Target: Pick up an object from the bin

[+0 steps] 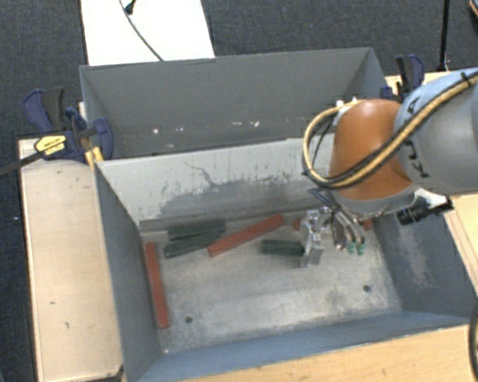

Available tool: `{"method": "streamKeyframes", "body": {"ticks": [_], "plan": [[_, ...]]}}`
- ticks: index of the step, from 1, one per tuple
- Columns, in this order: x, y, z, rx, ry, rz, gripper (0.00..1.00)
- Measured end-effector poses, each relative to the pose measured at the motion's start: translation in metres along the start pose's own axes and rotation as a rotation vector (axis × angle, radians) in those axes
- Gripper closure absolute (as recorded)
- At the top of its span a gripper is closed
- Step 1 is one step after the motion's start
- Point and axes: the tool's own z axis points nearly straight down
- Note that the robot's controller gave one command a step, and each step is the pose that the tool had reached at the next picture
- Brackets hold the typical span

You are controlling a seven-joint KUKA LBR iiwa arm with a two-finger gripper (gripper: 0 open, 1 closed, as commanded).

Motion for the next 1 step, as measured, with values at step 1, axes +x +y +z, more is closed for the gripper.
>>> {"method": "streamKeyframes", "body": {"ticks": [1], "plan": [[0.0199, -0.0239, -0.1726, 0.002, -0.010, -0.264, 1.00]]}}
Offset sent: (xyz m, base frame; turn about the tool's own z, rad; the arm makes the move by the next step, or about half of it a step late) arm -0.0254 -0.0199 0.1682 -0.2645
